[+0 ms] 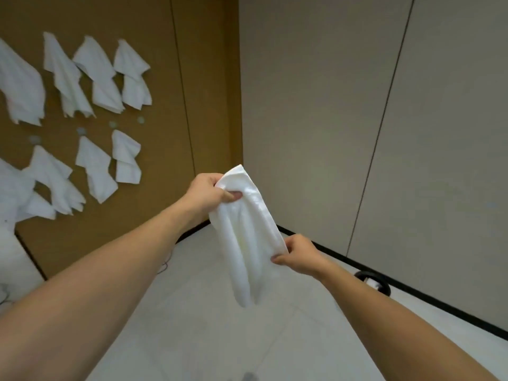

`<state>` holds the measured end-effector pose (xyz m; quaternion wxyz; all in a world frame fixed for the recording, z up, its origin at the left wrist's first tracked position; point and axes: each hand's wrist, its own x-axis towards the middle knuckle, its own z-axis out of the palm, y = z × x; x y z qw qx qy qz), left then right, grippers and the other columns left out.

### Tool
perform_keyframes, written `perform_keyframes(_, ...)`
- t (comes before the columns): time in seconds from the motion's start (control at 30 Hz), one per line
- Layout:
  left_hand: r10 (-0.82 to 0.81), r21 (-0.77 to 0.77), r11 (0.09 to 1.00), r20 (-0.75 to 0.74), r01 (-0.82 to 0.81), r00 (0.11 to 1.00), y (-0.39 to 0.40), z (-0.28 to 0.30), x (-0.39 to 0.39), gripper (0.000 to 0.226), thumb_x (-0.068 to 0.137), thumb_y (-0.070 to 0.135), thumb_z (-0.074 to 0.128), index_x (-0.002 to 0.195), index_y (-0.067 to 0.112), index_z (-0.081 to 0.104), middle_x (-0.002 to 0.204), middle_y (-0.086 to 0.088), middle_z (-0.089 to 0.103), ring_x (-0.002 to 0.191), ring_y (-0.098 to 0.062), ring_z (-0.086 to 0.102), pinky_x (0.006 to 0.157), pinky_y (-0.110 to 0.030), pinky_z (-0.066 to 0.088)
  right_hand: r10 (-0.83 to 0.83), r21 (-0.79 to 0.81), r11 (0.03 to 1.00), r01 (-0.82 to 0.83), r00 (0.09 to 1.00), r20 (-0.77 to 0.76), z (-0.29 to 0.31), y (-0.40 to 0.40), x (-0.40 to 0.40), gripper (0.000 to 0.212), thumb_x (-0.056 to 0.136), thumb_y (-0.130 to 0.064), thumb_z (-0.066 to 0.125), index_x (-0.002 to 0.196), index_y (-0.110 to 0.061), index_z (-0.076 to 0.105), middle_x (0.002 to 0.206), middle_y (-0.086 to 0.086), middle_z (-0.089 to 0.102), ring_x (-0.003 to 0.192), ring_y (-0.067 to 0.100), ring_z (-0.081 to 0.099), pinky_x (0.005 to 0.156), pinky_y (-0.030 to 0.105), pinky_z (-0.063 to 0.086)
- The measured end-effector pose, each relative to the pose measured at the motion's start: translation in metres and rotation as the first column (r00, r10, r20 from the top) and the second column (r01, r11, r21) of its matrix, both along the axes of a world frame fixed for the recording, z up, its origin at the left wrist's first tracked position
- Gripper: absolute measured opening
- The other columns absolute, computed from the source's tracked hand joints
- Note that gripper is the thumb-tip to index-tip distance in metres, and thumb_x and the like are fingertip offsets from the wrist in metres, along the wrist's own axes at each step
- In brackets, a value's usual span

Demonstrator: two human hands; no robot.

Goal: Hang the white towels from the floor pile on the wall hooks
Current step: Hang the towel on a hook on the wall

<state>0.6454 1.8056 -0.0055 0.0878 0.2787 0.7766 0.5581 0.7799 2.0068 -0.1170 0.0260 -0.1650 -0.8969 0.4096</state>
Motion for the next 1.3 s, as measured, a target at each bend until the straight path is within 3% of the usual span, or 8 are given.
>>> perform_keyframes(0.17, 0.460, 0.222, 0.864, 0.018, -0.452, 0.888, -0.061, 0.000, -0.090, 0.013, 0.075, 0.028, 0.083, 0.082, 0.030, 0.072, 0.083, 0.009, 0.072, 0.079, -0.014, 0.068, 0.066, -0.029, 0.054, -0.050, 0.100, 0.994, 0.048, 0.999, 0.016, -0.013, 0.008, -0.104, 0.011, 0.081, -0.022, 0.069, 0.077, -0.012, 0.072, 0.076, 0.008, 0.069, 0.066, 0.017, 0.062, 0.056, 0.028, 0.048)
perform_keyframes(0.3, 0.728, 0.206, 0.668, 0.014, -0.715, 0.685, -0.107, -0.019, -0.178, 0.031, 0.077, 0.038, 0.079, 0.101, 0.023, 0.067, 0.094, 0.006, 0.067, 0.089, -0.023, 0.062, 0.074, -0.035, 0.048, -0.188, -0.147, 0.976, 0.163, 0.966, -0.180, 0.005, -0.008, -0.203, 0.013, 0.085, -0.024, 0.069, 0.072, -0.021, 0.069, 0.071, -0.002, 0.066, 0.061, 0.013, 0.059, 0.050, 0.020, 0.043)
perform_keyframes(0.47, 0.875, 0.027, 0.470, 0.113, -0.882, 0.470, -0.143, -0.043, -0.297, 0.057, 0.083, 0.038, 0.075, 0.128, 0.009, 0.057, 0.123, -0.016, 0.060, 0.108, -0.038, 0.057, 0.080, -0.040, 0.045, -0.177, -0.476, 0.879, -0.023, 0.911, -0.372, 0.060, -0.045, -0.335, 0.008, 0.080, -0.024, 0.076, 0.087, -0.019, 0.073, 0.084, 0.000, 0.074, 0.081, 0.021, 0.071, 0.072, 0.038, 0.061)
perform_keyframes(0.67, 0.766, -0.277, 0.615, -0.010, -0.738, 0.643, -0.167, -0.046, -0.412, 0.071, 0.075, 0.026, 0.081, 0.137, 0.015, 0.048, 0.130, -0.012, 0.056, 0.113, -0.033, 0.057, 0.086, -0.038, 0.051, -0.152, -0.511, 0.856, -0.080, 0.906, -0.395, 0.096, -0.098, -0.484, 0.007, 0.086, -0.031, 0.070, 0.089, -0.024, 0.071, 0.088, -0.002, 0.072, 0.082, 0.019, 0.070, 0.062, 0.032, 0.057)
perform_keyframes(0.77, 0.465, -0.215, 0.862, -0.022, -0.458, 0.885, -0.146, -0.033, -0.453, 0.097, 0.064, 0.026, 0.091, 0.145, 0.029, 0.037, 0.140, 0.007, 0.045, 0.127, -0.020, 0.046, 0.092, -0.031, 0.044, -0.006, -0.386, 0.912, -0.136, 0.939, -0.345, 0.096, -0.119, -0.547, 0.007, 0.086, -0.026, 0.070, 0.091, -0.022, 0.071, 0.090, 0.002, 0.072, 0.084, 0.022, 0.069, 0.069, 0.036, 0.058)
perform_keyframes(0.87, 0.122, -0.144, 0.982, -0.009, -0.122, 0.993, -0.108, -0.022, -0.490, 0.081, 0.067, 0.027, 0.089, 0.136, 0.031, 0.049, 0.128, 0.018, 0.054, 0.123, -0.008, 0.050, 0.091, -0.022, 0.044, 0.128, -0.260, 0.944, -0.206, 0.949, -0.287, 0.091, -0.134, -0.602, 0.003, 0.084, -0.021, 0.071, 0.083, -0.019, 0.073, 0.083, 0.004, 0.073, 0.079, 0.022, 0.070, 0.068, 0.035, 0.059)
perform_keyframes(1.03, 0.093, -0.023, 0.995, -0.115, -0.097, 0.989, -0.073, -0.031, -0.571, 0.049, 0.077, 0.010, 0.081, 0.120, 0.027, 0.064, 0.110, 0.014, 0.068, 0.103, -0.001, 0.063, 0.079, -0.014, 0.050, 0.256, -0.158, 0.940, -0.302, 0.931, -0.260, 0.081, -0.118, -0.691, 0.002, 0.077, -0.017, 0.075, 0.075, -0.018, 0.075, 0.070, -0.001, 0.073, 0.065, 0.010, 0.069, 0.055, 0.025, 0.054)
perform_keyframes(1.3, 0.468, 0.019, 0.878, -0.248, -0.478, 0.848, -0.021, -0.049, -0.724, 0.017, 0.084, 0.015, 0.073, 0.080, 0.031, 0.070, 0.080, 0.010, 0.071, 0.079, -0.005, 0.067, 0.073, -0.019, 0.054, 0.426, -0.127, 0.880, -0.458, 0.879, -0.216, 0.059, -0.075, -0.854, 0.019, 0.088, -0.025, 0.069, 0.081, -0.007, 0.069, 0.076, 0.004, 0.061, 0.069, 0.013, 0.056, 0.061, 0.026, 0.042)
